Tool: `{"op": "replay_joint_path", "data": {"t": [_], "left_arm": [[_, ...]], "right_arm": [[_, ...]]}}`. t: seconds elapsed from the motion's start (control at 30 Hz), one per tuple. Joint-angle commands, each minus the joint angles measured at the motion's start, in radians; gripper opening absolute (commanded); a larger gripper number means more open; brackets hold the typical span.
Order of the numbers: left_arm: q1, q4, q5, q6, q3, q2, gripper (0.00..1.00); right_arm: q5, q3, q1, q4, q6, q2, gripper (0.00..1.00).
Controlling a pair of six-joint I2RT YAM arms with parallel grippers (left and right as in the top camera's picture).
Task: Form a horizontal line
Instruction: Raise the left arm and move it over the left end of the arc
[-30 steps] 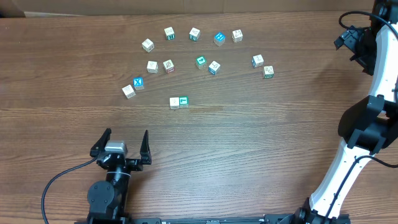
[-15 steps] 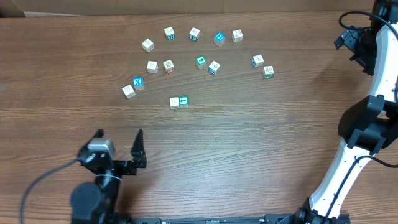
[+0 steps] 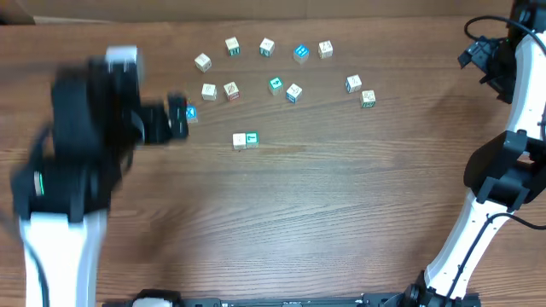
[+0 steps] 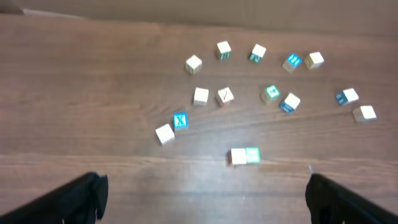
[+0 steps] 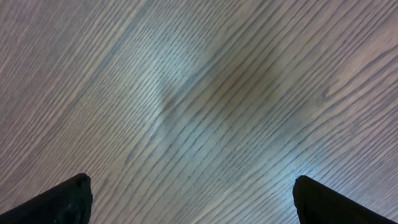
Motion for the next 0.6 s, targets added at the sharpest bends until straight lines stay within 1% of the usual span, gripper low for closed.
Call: {"op": "replay_joint_path", "data": {"t": [0.0, 0.03, 0.13, 0.27, 0.4, 0.43, 0.47, 0.5, 0.53, 0.57], "left_arm": [[-0.006, -0.150, 0.019, 0.026, 0.322, 0.261, 1.00], [-0.006, -0.204, 0.020, 0.026, 0.417, 0.338, 1.00], [-0.006, -0.314, 0.027, 0.026, 0.610, 0.529, 1.00], [-0.006, -0.350, 0.073, 0.026, 0.643, 0.668, 1.00], [-0.006, -0.411, 0.029, 0.026, 0.642, 0.800, 1.00], [-0.006, -0.427, 0.013, 0.026, 0.642, 0.836, 0.95], [-0.006, -0.438, 0.012, 0.026, 0.642, 0.875, 0.67], [-0.006, -0.442, 0.012, 0.026, 0.642, 0.905, 0.23], [-0.006, -0.443, 0.013, 0.021, 0.642, 0.940, 0.11], [-0.006, -0.443, 0.013, 0.011, 0.642, 0.966, 0.05]], "right_arm": [[0.002, -0.003, -0.003, 0.003, -0.004, -0.017, 1.00], [0.002, -0.003, -0.003, 0.003, -0.004, -0.017, 1.00], [0.002, -0.003, -0.003, 0.003, -0.004, -0.017, 1.00], [0.002, -0.003, -0.003, 0.003, -0.004, -0.017, 1.00], [0.002, -0.003, -0.003, 0.003, -0.004, -0.017, 1.00], [0.002, -0.003, -0.003, 0.003, -0.004, -0.017, 1.00], [0.002, -0.003, -0.003, 0.003, -0.004, -0.017, 1.00], [0.003, -0.003, -0.003, 0.003, -0.004, -0.017, 1.00], [0.002, -0.003, -0.003, 0.003, -0.004, -0.017, 1.00], [0.002, -0.003, -0.003, 0.003, -0.004, -0.017, 1.00]]}}
